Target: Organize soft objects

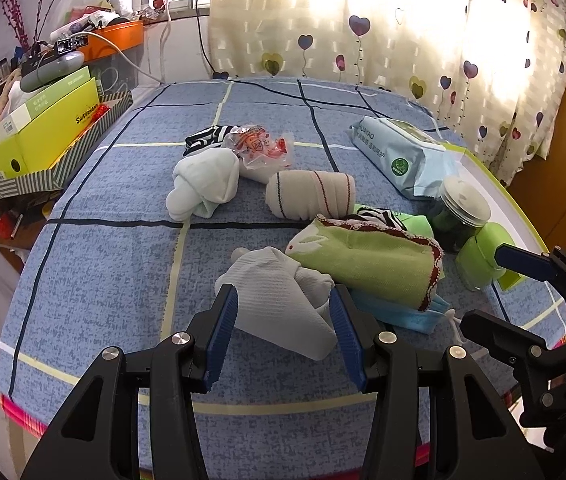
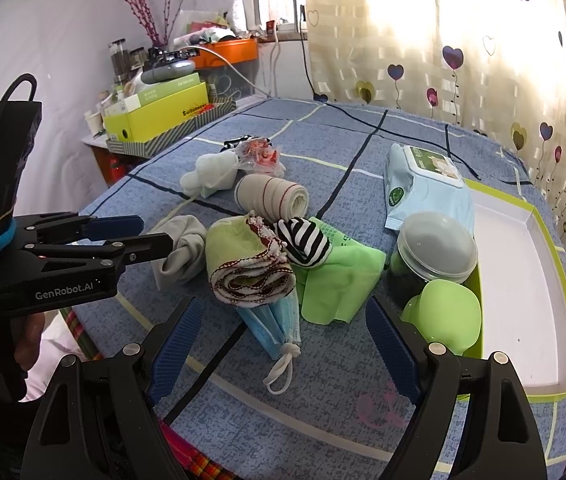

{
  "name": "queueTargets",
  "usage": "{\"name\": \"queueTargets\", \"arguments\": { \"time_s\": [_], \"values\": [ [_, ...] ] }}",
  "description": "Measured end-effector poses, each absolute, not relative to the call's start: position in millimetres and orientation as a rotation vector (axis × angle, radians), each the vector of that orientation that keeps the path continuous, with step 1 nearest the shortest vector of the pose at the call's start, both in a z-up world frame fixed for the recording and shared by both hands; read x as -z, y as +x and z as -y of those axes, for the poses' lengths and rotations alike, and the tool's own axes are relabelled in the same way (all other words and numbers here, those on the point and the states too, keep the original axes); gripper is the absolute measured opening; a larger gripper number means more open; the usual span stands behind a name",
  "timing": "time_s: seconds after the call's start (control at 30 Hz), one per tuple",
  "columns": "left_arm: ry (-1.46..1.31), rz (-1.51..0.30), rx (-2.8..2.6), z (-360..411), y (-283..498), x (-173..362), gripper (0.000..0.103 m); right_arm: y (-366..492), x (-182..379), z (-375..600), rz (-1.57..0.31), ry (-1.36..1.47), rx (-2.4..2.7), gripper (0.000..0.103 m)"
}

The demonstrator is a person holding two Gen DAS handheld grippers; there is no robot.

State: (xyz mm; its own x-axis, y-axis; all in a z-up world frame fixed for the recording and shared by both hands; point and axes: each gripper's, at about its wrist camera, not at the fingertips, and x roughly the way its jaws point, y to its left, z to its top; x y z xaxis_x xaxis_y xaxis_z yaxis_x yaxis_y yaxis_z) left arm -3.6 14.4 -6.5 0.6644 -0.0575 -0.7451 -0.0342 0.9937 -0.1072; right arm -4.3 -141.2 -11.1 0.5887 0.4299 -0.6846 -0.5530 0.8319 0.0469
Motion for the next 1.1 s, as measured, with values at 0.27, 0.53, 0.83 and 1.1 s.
{"name": "queueTargets", "arguments": {
  "time_s": [0.27,0.53,0.83,1.1],
  "values": [
    [-0.127,-0.841,0.015,-16.8,-3.7,7.3,0.049,-4.1,11.2,141.6,-0.746,-0.179,-0.577,0.085],
    [-0.141,-0.822,0.016,-19.9,-6.0,5.3,0.049,-1.4,10.2,140.0,-0.745,-0.184,-0.587,0.085],
    [-0.154,-0.814,0.022,-21.2,-7.6,3.8,0.049,-1.3,10.4,138.9,-0.744,-0.183,-0.589,0.085],
    [-0.171,-0.822,0.033,-24.1,-6.2,5.1,0.049,0.1,9.9,136.2,-0.738,-0.184,-0.593,0.085]
  ]
}}
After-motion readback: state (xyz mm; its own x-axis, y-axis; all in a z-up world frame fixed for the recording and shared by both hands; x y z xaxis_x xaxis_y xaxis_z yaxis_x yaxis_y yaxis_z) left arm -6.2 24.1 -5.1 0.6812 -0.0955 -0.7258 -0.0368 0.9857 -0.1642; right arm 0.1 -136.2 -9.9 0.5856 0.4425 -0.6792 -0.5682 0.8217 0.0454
